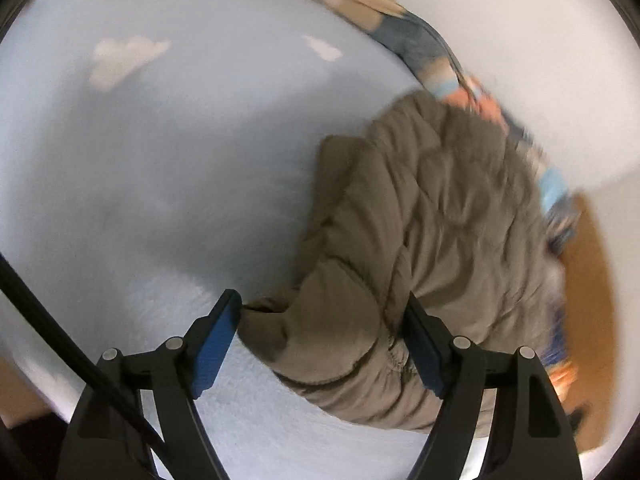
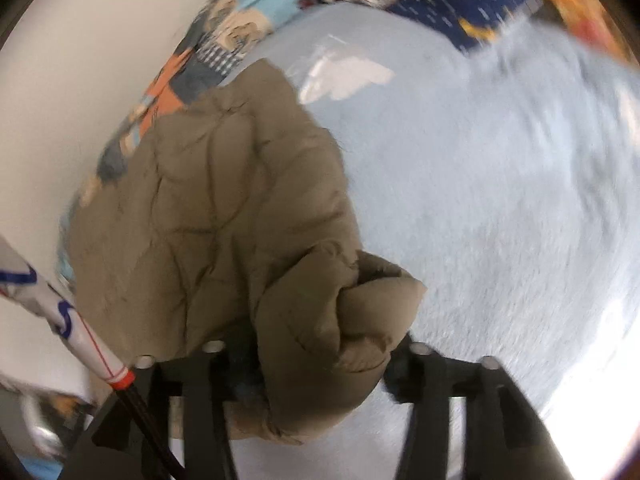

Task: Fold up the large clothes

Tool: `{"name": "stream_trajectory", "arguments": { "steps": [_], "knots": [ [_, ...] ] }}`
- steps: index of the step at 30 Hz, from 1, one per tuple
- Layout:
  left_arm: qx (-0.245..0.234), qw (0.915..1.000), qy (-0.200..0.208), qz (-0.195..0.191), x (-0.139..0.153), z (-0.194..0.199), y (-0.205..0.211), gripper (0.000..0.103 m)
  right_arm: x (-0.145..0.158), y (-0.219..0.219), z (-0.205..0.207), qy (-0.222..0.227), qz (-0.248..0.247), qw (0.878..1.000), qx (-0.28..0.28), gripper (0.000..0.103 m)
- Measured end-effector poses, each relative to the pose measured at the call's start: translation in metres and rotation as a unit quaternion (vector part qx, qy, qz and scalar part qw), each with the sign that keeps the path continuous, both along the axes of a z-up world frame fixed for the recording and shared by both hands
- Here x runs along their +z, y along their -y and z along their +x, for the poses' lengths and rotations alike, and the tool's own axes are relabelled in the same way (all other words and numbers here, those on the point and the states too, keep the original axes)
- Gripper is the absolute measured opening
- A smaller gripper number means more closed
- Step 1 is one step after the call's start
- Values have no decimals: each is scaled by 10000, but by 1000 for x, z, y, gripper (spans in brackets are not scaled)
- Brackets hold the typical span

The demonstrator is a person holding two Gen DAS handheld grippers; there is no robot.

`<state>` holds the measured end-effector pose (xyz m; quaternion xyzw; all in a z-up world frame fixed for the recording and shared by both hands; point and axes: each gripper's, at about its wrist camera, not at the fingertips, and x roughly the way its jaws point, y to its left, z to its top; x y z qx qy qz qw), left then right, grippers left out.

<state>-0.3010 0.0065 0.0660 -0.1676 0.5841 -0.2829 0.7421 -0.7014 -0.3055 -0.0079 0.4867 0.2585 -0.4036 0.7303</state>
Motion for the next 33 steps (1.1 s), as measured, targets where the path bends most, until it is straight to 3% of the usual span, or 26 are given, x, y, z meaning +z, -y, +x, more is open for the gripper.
{"name": "stream_trajectory", "arguments": {
  "steps": [1, 4, 8, 11, 13, 16, 18, 19, 20, 23, 25, 27, 29, 33],
  "knots": [
    [99, 9995, -216, -218, 0, 3, -10, 77, 0, 0, -10, 126, 94, 9998, -147, 69],
    [115, 9985, -362, -402, 7, 3, -24, 77, 3, -3, -36, 551, 279, 9973, -398, 72],
    [202, 9958, -454, -775, 18, 8, -40, 77, 9, -18, -62, 610, 184, 9949, -778, 73],
    [506, 9970, 299, -495, 41, 8, -47, 77, 24, -25, -83, 557, -118, 9904, -1263, 73],
    [386, 9952, 833, -330, 59, 1, -38, 77, 42, -29, -82, 369, -611, 9894, -1262, 74],
    [-317, 9856, 1661, -61, 84, -22, 1, 78, 77, -43, -44, 278, -1505, 9871, -466, 60],
    [-947, 9731, 2100, 64, 98, -42, 40, 78, 90, -55, -4, -43, -1890, 9818, 151, 44],
    [-1331, 9648, 2265, 104, 103, -53, 63, 78, 92, -60, 16, -129, -1971, 9794, 432, 40],
    [-1610, 9585, 2348, 141, 104, -60, 82, 78, 91, -61, 34, -175, -1988, 9778, 633, 35],
    [-2407, 9366, 2520, 375, 99, -81, 141, 78, 88, -58, 90, -574, -2104, 9690, 1160, 31],
    [-2696, 9257, 2579, 617, 87, -86, 176, 78, 81, -51, 117, -846, -2122, 9632, 1415, 28],
    [-2827, 9221, 2471, 938, 67, -82, 197, 78, 70, -39, 139, -1105, -2080, 9591, 1572, 28],
    [-2824, 9265, 2249, 1067, 49, -72, 207, 78, 55, -24, 152, -1340, -1989, 9566, 1655, 28],
    [-2912, 9223, 2185, 1300, 40, -67, 226, 79, 27, 0, 159, -1373, -1501, 9640, 1713, 28]
  ]
}}
